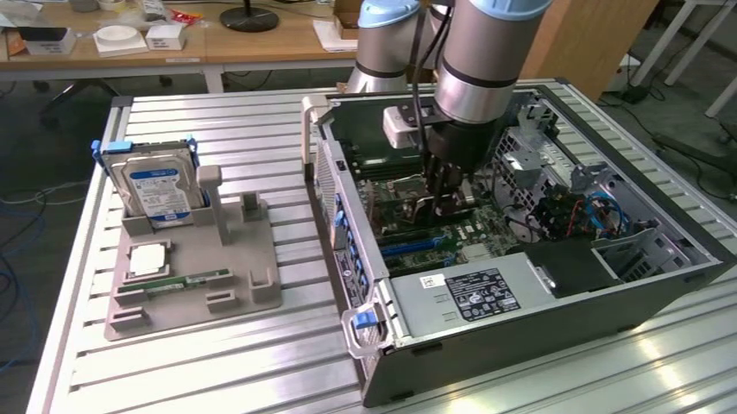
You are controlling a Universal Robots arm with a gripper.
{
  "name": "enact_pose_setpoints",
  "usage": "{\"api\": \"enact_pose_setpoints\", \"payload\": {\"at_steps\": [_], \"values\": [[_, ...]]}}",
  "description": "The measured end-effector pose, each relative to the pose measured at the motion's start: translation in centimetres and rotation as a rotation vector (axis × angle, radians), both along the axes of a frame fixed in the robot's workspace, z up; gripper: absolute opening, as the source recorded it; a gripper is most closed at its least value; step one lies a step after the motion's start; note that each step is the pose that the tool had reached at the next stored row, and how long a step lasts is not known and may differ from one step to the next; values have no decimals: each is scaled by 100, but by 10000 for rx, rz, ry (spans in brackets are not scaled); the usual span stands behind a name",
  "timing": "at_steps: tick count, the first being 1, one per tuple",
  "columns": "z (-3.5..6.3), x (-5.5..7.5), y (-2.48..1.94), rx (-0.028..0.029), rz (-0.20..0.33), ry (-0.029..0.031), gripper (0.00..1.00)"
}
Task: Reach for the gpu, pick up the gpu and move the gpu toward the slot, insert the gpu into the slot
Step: 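Insert the gpu into the slot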
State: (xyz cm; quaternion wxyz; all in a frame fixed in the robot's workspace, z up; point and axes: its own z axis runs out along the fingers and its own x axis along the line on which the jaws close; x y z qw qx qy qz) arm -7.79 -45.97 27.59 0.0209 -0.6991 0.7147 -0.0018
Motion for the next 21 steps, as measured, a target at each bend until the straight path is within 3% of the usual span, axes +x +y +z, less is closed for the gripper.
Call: {"api": "enact_pose_setpoints", "payload": {"at_steps": [3,21], "values": [[-10,0,0,-5,-4,154,27],[-137,-24,-17,-8,-2,180,27]]}}
